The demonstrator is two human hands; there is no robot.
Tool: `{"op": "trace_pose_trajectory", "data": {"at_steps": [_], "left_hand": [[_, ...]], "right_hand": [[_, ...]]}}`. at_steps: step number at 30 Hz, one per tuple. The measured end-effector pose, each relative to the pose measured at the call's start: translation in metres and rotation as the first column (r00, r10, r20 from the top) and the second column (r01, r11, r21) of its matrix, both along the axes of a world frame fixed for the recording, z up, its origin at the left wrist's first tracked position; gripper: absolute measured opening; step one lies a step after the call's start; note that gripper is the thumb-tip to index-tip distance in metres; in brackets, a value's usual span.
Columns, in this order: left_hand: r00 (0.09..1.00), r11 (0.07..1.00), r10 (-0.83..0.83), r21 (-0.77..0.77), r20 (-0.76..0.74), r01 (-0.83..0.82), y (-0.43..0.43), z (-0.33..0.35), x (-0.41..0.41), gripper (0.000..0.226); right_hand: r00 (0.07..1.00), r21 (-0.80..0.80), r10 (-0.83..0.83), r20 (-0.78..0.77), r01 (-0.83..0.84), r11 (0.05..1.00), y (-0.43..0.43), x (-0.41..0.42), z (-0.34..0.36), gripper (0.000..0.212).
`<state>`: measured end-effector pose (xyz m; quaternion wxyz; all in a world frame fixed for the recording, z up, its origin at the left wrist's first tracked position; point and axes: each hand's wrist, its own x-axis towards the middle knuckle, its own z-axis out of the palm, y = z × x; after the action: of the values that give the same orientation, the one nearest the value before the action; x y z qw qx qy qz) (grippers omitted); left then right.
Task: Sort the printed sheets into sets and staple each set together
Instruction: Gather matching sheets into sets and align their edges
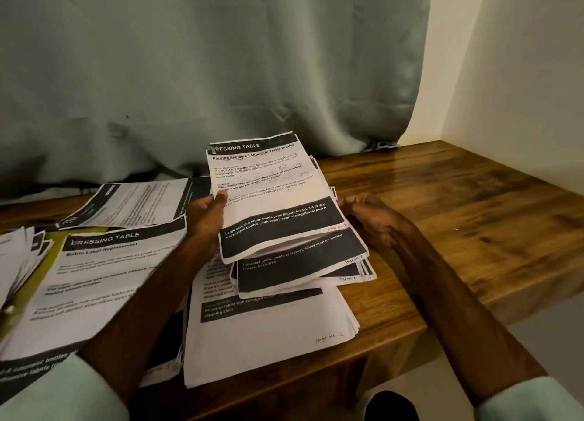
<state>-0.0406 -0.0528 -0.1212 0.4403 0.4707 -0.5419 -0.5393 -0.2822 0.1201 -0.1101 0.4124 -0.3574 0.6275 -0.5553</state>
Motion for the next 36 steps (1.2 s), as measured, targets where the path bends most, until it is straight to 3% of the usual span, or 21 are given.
{"op": "trace_pose_trajectory", "data": {"at_steps": [4,6,8,12,17,19,21,24,25,29,33,36], "left_hand": [[1.0,1.0,0.007,0.004,0.002,-0.007,0.005,0.001,-0.001,0.024],[1.0,1.0,-0.004,-0.012,0.015,0.004,0.006,0.0,-0.002,0.028],[0.999,0.999,-0.023,-0.035,0.044,0.024,0.01,-0.001,-0.003,0.026],[0.995,0.995,-0.059,-0.071,0.086,0.065,0.017,-0.003,-0.006,0.02],[0.972,0.98,-0.071,-0.167,0.223,0.11,0.016,-0.007,-0.008,0.038],[0.928,0.949,-0.046,-0.275,0.371,0.156,0.016,-0.01,-0.008,0.044],[0.851,0.891,-0.004,-0.385,0.525,0.241,0.017,-0.014,-0.007,0.043],[0.802,0.803,0.109,-0.528,0.587,0.277,0.02,-0.017,-0.005,0.021],[0.787,0.786,0.142,-0.551,0.6,0.279,0.02,-0.018,-0.004,0.025],[0.71,0.821,0.069,-0.444,0.701,0.359,0.036,-0.014,-0.006,0.053],[0.776,0.843,-0.006,-0.414,0.631,0.344,0.05,-0.008,-0.01,0.052],[0.885,0.892,-0.11,-0.348,0.452,0.289,0.045,-0.002,-0.01,0.042]], "right_hand": [[0.999,0.008,-0.009,-0.04,0.009,1.0,-0.002,0.001,-0.003,0.019],[0.998,0.004,-0.005,-0.069,0.005,1.0,-0.002,0.0,-0.006,0.029],[0.995,-0.008,-0.011,-0.097,0.01,1.0,0.0,-0.002,-0.009,0.041],[0.98,-0.002,-0.012,-0.199,0.012,1.0,0.003,-0.006,-0.012,0.04],[0.958,0.004,-0.105,-0.267,0.111,0.994,0.002,-0.005,-0.011,0.046],[0.896,0.002,-0.169,-0.41,0.186,0.983,-0.001,-0.008,-0.014,0.053],[0.762,0.026,-0.189,-0.619,0.26,0.965,-0.006,-0.013,-0.017,0.056],[0.68,0.046,-0.177,-0.711,0.297,0.954,-0.013,-0.02,-0.023,0.055],[0.666,0.048,-0.168,-0.727,0.293,0.955,-0.015,-0.019,-0.025,0.056],[0.592,0.066,-0.136,-0.795,0.306,0.95,-0.021,-0.017,-0.029,0.053],[0.534,0.085,-0.1,-0.84,0.31,0.947,-0.028,-0.017,-0.036,0.055],[0.529,0.077,-0.111,-0.841,0.32,0.944,-0.03,-0.015,-0.039,0.059]]}}
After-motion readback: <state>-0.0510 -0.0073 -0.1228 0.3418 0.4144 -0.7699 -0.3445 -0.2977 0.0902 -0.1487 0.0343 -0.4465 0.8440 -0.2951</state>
